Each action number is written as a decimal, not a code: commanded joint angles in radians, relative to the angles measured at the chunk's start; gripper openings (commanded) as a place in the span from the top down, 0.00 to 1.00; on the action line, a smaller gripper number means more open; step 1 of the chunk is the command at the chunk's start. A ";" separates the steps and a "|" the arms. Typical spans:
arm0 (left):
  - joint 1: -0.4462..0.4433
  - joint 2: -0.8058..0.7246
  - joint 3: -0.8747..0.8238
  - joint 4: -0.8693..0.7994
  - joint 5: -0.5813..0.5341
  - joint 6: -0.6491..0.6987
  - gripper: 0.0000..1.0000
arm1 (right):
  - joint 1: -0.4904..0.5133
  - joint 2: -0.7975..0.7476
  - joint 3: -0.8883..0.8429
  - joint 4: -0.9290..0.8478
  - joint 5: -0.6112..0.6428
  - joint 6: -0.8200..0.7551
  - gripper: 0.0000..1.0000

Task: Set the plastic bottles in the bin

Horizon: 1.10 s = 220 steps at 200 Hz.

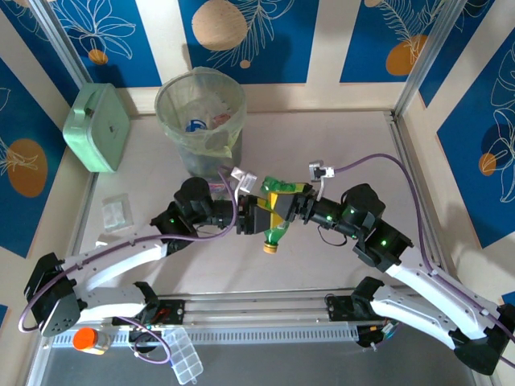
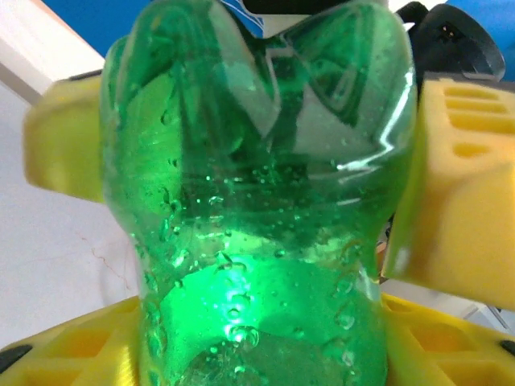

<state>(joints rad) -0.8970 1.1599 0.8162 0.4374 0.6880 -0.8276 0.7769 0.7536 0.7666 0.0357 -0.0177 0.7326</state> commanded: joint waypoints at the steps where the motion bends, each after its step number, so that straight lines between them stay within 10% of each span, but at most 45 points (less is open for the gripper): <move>1: -0.010 -0.054 0.018 -0.042 -0.009 0.082 0.45 | -0.005 -0.023 0.043 -0.074 0.079 -0.037 0.04; 106: 0.247 -0.039 0.402 -0.642 -0.188 0.308 0.94 | -0.030 -0.129 0.172 -0.394 0.352 -0.158 0.04; 220: 0.591 0.425 1.106 -1.038 -0.630 0.192 0.84 | -0.062 -0.033 0.175 -0.525 0.441 -0.128 0.05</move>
<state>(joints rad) -0.3435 1.5253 1.8168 -0.5285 0.1753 -0.6239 0.7208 0.7063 0.9524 -0.4953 0.4358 0.5941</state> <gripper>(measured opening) 0.513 0.951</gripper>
